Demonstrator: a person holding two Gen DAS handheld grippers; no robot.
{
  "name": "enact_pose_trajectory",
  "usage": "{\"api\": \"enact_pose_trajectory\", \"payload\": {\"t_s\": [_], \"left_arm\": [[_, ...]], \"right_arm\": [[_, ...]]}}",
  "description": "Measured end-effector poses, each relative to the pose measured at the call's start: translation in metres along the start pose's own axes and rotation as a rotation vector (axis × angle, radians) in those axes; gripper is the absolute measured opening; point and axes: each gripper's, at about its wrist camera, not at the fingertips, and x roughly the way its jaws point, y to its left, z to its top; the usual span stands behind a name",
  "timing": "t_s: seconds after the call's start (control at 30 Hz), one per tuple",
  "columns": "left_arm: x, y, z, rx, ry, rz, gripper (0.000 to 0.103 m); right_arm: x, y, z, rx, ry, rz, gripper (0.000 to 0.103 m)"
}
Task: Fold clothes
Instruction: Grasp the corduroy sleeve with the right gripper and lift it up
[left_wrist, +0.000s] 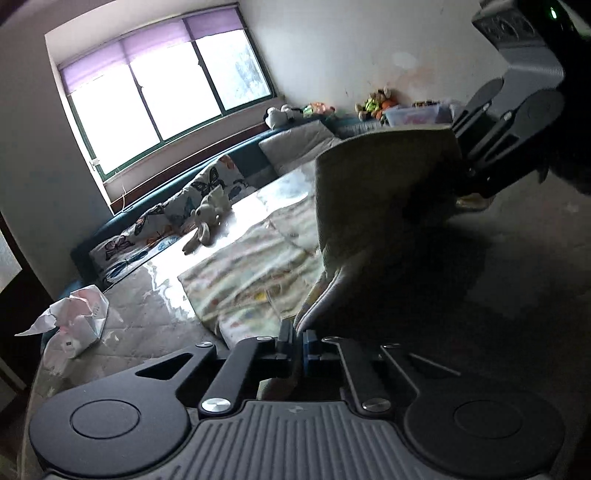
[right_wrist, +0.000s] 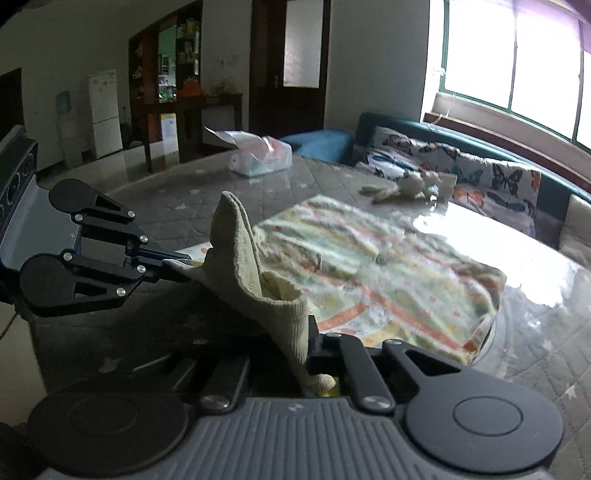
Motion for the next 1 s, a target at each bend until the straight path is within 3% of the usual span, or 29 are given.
{"api": "enact_pose_trajectory", "payload": {"t_s": [0.3, 0.43, 0.7, 0.87, 1.0], "left_arm": [[-0.084, -0.019, 0.007, -0.072, -0.005, -0.089, 0.005], [-0.094, -0.018, 0.011, -0.091, -0.017, -0.083, 0.006], [-0.056, 0.016, 0.036, -0.13, -0.033, -0.062, 0.006], [-0.015, 0.042, 0.055, -0.135, -0.016, -0.044, 0.006], [0.033, 0.066, 0.062, -0.172, 0.046, -0.042, 0.006]], "right_arm": [[-0.078, 0.033, -0.003, -0.051, -0.01, 0.113, 0.005], [-0.082, 0.034, 0.001, -0.051, 0.0, 0.126, 0.005], [-0.064, 0.002, 0.033, -0.012, 0.017, 0.146, 0.005], [-0.026, -0.038, 0.067, 0.015, 0.047, 0.152, 0.005], [0.017, -0.069, 0.086, 0.041, 0.088, 0.142, 0.005]]}}
